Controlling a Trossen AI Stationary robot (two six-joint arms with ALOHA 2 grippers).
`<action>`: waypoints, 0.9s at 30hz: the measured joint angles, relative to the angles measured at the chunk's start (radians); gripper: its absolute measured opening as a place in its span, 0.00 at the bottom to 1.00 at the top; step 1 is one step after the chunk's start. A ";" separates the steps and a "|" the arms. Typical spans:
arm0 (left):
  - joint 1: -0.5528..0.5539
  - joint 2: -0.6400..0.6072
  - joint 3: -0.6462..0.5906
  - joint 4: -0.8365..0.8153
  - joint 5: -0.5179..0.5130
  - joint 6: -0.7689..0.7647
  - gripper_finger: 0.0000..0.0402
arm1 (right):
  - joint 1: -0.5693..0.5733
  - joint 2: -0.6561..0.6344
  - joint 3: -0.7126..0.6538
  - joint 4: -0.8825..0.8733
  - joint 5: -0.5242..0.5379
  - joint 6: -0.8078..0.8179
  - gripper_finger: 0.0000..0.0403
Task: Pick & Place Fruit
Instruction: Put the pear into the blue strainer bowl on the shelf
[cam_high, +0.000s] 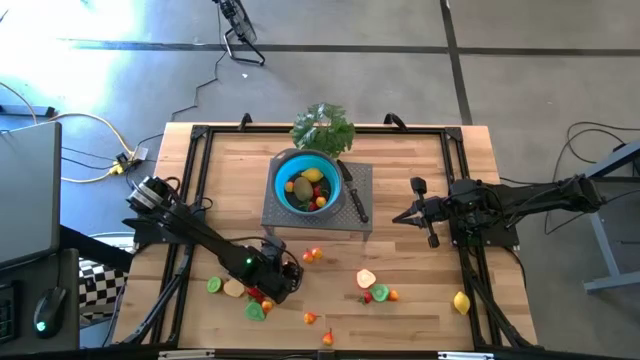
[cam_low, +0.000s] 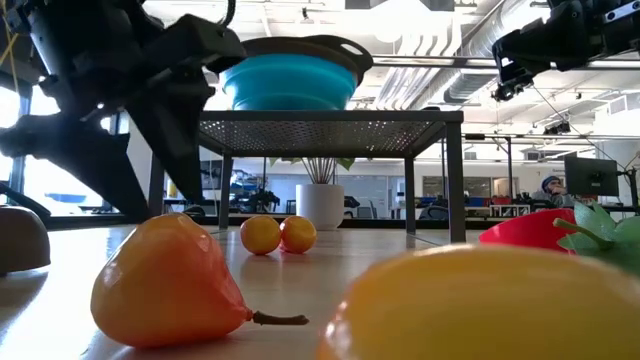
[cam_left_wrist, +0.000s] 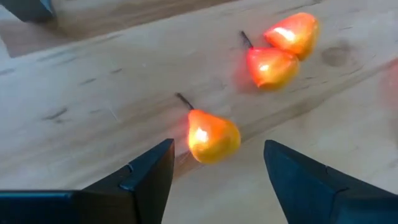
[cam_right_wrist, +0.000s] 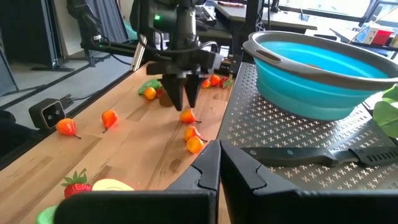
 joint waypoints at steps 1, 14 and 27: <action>0.000 0.010 0.000 0.023 0.000 0.000 0.60 | 0.000 0.000 0.000 -0.001 0.000 0.000 0.01; 0.000 0.081 0.001 0.056 -0.030 -0.052 0.59 | 0.000 0.000 0.000 0.000 0.000 0.000 0.01; 0.014 0.123 0.001 0.147 -0.145 -0.053 0.59 | 0.000 0.000 0.000 -0.001 0.000 0.000 0.01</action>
